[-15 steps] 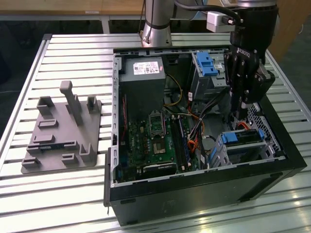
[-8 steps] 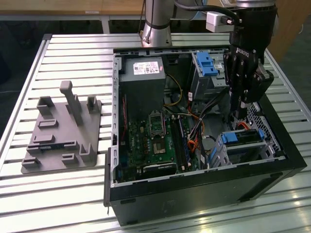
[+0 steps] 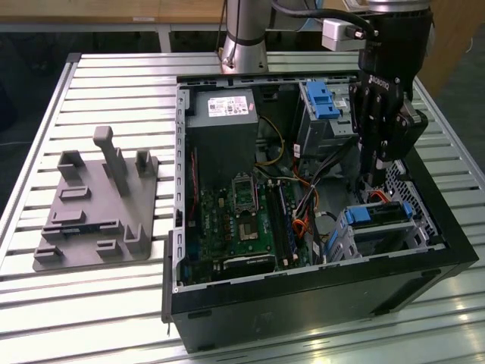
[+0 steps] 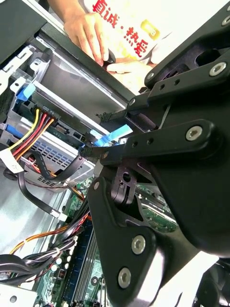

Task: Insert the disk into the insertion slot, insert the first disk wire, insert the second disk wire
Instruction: 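Insert the second disk wire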

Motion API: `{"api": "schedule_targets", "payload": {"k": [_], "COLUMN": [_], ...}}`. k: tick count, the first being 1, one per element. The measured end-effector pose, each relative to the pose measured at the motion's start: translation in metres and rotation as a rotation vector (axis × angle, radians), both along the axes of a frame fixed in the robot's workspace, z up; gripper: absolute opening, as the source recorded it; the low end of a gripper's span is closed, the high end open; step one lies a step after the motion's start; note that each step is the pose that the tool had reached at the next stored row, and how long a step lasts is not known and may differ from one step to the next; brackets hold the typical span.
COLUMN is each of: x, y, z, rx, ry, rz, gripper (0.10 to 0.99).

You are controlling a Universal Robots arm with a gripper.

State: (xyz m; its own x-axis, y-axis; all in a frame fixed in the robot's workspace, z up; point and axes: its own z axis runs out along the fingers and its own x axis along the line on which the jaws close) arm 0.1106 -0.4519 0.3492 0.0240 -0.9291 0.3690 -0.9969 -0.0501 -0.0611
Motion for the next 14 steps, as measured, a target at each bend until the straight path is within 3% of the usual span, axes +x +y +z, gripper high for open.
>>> {"api": "schedule_targets", "payload": {"k": [6, 14], "x": [0.0003, 0.0005], "y": [0.0, 0.0004], "z": [-0.0007, -0.0013], "rx": [-0.005, -0.025], "ry": [-0.0005, -0.0006], "rz": [0.0, 0.0], "gripper": [0.357, 0.357]}}
